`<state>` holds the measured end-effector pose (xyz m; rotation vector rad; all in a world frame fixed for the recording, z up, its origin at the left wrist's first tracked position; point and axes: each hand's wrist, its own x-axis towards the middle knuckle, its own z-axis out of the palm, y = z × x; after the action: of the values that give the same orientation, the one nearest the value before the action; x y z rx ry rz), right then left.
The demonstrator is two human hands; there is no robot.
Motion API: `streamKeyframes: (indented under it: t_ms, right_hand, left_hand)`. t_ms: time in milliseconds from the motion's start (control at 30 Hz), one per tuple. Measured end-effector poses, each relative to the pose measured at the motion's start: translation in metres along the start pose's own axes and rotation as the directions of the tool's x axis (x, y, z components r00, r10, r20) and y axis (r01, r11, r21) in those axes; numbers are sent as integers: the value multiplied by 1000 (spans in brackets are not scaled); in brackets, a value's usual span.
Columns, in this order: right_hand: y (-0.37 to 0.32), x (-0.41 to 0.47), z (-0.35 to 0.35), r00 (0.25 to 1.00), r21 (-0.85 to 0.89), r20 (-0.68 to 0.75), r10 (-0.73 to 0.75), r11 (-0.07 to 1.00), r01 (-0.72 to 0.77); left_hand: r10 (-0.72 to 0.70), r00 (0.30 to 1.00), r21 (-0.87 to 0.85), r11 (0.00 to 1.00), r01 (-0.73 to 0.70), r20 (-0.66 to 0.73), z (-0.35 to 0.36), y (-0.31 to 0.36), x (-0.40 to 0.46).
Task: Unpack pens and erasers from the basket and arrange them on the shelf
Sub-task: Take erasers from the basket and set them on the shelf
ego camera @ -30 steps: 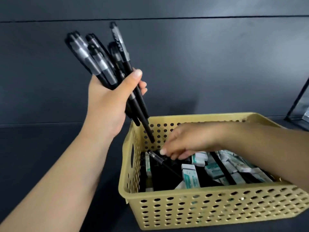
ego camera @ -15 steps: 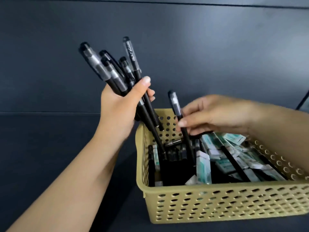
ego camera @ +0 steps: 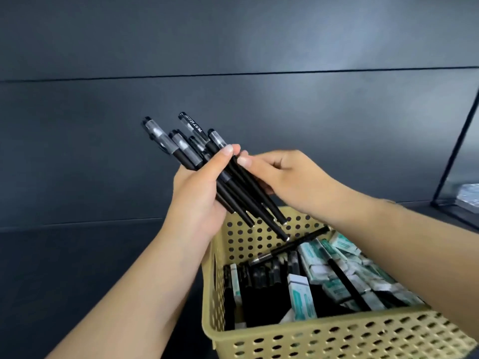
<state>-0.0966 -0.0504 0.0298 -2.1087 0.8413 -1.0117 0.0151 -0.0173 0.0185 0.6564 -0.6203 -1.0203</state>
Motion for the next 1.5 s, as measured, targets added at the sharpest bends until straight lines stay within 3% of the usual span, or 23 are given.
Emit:
streamKeyframes:
  t_ms: [67,100,133,200,267,433,500,567,667,767,900,1000,1133,1300,1400,1500]
  right_hand:
    - [4,2,1,992,72,-83,90,994,-84]
    - [7,4,0,974,195,-87,207,963,-187]
    - [9,6,-2,930,362,-18,366,870,-335]
    - [8,8,-5,801,609,220,557,563,-559]
    - [6,8,-5,742,668,348,573,404,-625]
    - [1,8,-7,795,805,361,487,268,-529]
    - [2,5,-10,785,754,393,478,321,-573]
    - [4,3,-19,761,593,405,507,488,-640]
    - [13,-4,-46,744,334,336,577,666,-667]
    - [27,-22,-73,686,34,241,687,700,-713]
    - [49,-45,-75,590,-428,196,784,609,-668]
    - [63,-51,-64,527,-592,209,824,536,-602]
    - [69,-51,-59,473,-565,260,842,530,-633]
    - [59,-51,-68,498,-376,317,807,589,-715]
    - [45,-46,-75,625,-112,383,680,706,-699]
    - [30,-34,-69,796,204,363,484,793,-575]
  left_hand:
    - [93,994,-61,993,-97,-58,5,4,7]
    - [156,985,-89,983,-162,-72,7,7,10]
    - [215,974,-104,970,-222,-70,9,9,12]
    - [294,956,-90,951,-295,-25,13,10,13]
    - [298,953,-32,954,-297,48,17,5,9]
    - [224,953,164,952,-259,205,24,-4,-1]
    - [203,957,128,964,-232,207,25,-5,0]
    - [148,964,93,981,-171,221,21,-4,2]
    - [-151,931,313,949,42,333,11,-7,3]
    - [-387,850,637,766,81,357,4,-12,0]
    - [-461,834,660,733,165,304,1,-15,6]
    - [-482,819,709,692,138,311,-2,-19,8]
    - [-521,780,743,660,112,345,-5,-19,9]
    - [-530,776,728,672,137,343,-6,-18,13]
    - [-542,776,722,672,168,324,-7,-18,14]
    - [-523,786,662,721,204,328,-4,-16,11]
